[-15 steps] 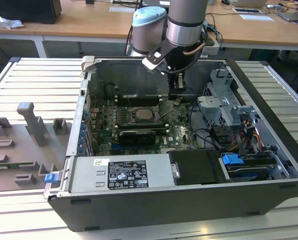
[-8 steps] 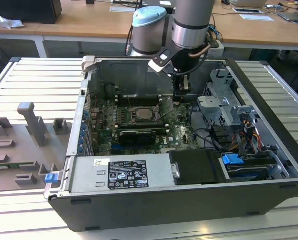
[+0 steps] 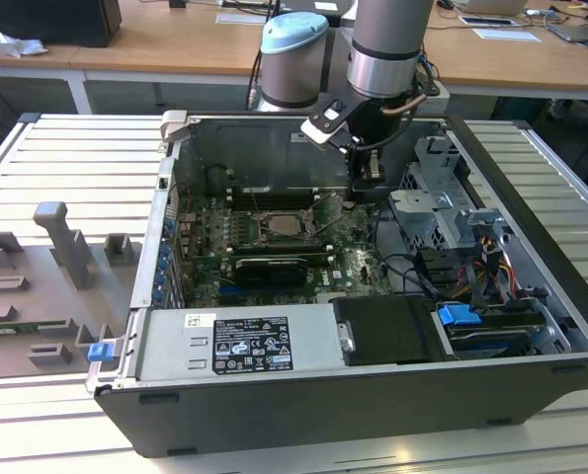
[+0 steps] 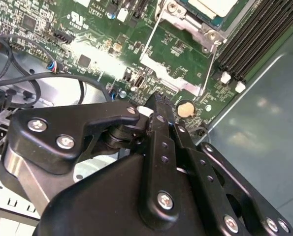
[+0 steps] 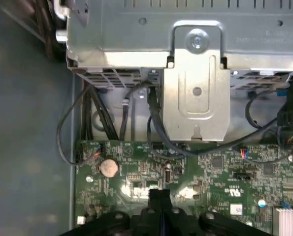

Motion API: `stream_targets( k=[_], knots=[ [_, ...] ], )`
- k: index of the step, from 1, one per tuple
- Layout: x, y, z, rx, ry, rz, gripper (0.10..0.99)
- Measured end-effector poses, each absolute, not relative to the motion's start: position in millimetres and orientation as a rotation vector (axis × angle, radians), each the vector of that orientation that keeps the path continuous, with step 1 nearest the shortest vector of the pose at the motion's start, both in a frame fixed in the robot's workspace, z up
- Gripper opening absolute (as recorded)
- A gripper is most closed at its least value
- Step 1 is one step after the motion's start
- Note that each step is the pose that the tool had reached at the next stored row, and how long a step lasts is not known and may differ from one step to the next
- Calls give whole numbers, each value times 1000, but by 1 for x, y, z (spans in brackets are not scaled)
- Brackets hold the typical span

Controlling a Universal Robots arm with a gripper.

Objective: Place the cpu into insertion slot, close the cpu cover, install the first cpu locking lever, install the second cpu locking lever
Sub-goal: 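Close the cpu cover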

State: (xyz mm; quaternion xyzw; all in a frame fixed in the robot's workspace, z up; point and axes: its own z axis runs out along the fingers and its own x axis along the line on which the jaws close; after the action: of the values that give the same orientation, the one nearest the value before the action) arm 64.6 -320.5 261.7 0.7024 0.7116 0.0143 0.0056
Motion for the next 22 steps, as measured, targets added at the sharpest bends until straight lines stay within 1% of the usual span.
stream_targets(
  k=[4,7,14,22],
  knots=[
    [72,-320,261,2199,2228,44,106],
    [72,-321,255,2192,2236,40,106],
    [51,-322,253,2181,2247,40,106],
    [43,-322,252,2180,2248,40,106]
  ],
)
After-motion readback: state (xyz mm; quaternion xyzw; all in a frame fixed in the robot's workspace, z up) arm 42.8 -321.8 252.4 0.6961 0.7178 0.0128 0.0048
